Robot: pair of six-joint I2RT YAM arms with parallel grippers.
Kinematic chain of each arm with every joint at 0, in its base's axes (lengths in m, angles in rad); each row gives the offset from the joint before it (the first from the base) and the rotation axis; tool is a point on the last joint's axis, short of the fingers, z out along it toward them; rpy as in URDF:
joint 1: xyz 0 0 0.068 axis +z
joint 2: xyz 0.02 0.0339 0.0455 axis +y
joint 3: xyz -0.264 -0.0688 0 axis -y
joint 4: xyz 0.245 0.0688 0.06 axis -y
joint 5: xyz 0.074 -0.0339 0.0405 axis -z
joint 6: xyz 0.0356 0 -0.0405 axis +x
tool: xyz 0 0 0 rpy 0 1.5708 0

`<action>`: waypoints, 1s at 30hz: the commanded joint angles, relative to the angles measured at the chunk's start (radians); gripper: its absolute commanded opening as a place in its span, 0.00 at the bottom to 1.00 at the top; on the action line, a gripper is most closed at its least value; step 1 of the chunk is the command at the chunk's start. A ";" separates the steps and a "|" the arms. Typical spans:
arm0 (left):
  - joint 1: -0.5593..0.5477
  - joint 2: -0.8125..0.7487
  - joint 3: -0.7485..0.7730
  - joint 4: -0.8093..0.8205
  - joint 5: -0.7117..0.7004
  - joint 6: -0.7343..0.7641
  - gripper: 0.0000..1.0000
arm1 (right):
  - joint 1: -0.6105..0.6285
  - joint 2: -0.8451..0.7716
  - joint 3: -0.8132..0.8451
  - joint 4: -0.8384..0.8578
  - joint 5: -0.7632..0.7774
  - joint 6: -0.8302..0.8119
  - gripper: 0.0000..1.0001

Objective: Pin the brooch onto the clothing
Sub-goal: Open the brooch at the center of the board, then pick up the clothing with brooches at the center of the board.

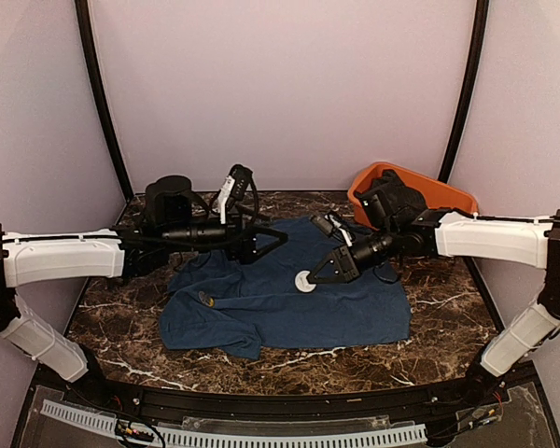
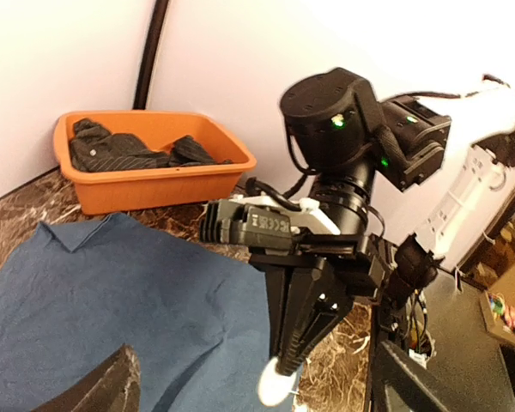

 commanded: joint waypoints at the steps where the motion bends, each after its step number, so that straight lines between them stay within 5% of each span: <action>1: 0.002 0.023 0.059 -0.263 -0.158 0.162 0.98 | -0.052 -0.036 0.041 -0.181 0.385 0.017 0.00; 14: -0.038 0.275 0.178 -0.293 -0.029 0.458 0.98 | -0.102 -0.159 -0.029 -0.354 0.970 0.225 0.00; 22: -0.074 0.501 0.344 -0.298 0.003 0.464 0.93 | -0.152 -0.258 -0.145 -0.272 0.939 0.294 0.00; 30: -0.113 0.623 0.400 -0.256 -0.028 0.440 0.88 | -0.162 -0.155 -0.115 -0.339 0.875 0.420 0.00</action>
